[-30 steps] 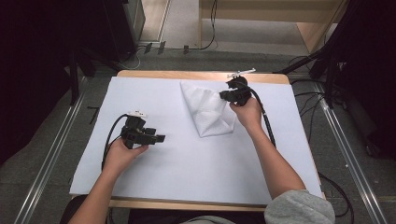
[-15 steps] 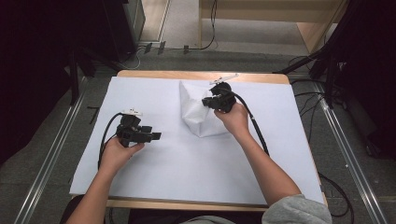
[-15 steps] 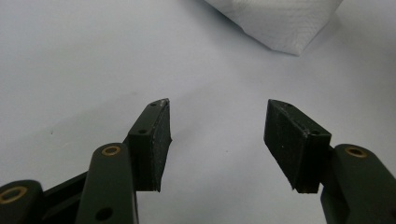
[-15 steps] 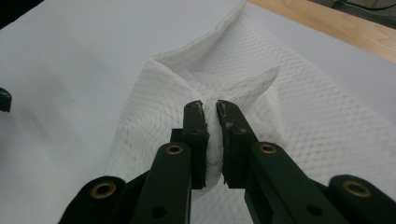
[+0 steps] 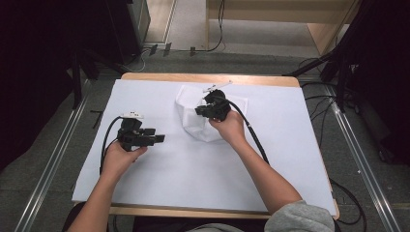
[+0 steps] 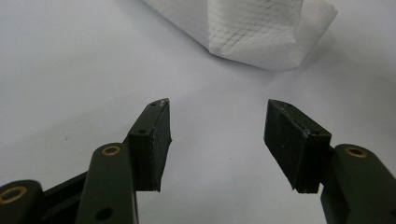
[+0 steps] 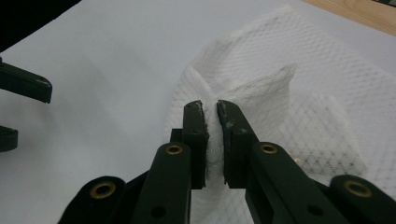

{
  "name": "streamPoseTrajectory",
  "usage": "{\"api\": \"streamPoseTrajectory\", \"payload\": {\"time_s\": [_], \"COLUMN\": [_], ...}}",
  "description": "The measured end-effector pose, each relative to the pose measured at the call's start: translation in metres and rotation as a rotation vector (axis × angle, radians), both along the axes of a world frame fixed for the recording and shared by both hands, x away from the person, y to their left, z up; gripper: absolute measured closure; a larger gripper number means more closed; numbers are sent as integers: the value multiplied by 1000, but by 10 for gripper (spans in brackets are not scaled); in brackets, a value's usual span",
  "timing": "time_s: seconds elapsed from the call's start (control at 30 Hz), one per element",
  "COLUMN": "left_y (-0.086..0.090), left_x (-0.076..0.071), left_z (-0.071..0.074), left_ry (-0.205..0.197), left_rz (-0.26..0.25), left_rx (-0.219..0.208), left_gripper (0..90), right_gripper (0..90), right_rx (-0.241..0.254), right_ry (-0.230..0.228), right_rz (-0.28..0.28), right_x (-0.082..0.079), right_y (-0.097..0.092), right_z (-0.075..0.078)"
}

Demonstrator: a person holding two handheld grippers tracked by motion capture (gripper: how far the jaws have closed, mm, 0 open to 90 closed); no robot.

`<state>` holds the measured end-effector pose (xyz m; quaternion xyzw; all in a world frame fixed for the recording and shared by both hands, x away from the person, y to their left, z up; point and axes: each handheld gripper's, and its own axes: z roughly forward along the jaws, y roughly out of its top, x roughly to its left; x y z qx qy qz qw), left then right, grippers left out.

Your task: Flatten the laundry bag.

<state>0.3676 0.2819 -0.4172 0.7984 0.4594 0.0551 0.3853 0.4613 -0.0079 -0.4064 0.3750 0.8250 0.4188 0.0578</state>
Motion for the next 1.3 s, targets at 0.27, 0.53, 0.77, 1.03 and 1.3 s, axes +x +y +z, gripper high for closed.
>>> {"api": "streamPoseTrajectory", "payload": {"time_s": [0.27,0.53,0.77,1.03,1.3], "left_y": [0,4,8,12,16], "left_x": [-1,0,0,0,0], "left_z": [2,3,4,4,5], "left_ry": [-12,-8,-10,-11,-15], "left_rz": [-5,-10,-2,8,17], "left_rx": [-15,-18,-17,-10,-16], "left_gripper": [421,422,426,425,424], "right_gripper": [823,701,623,608,630], "right_rx": [6,37,33,32,38], "right_ry": [8,12,-16,-11,-26], "right_rz": [38,55,71,75,56], "right_x": [-5,-12,-19,-27,-32], "right_y": [16,24,23,10,-12], "right_z": [-6,2,15,32,39]}}
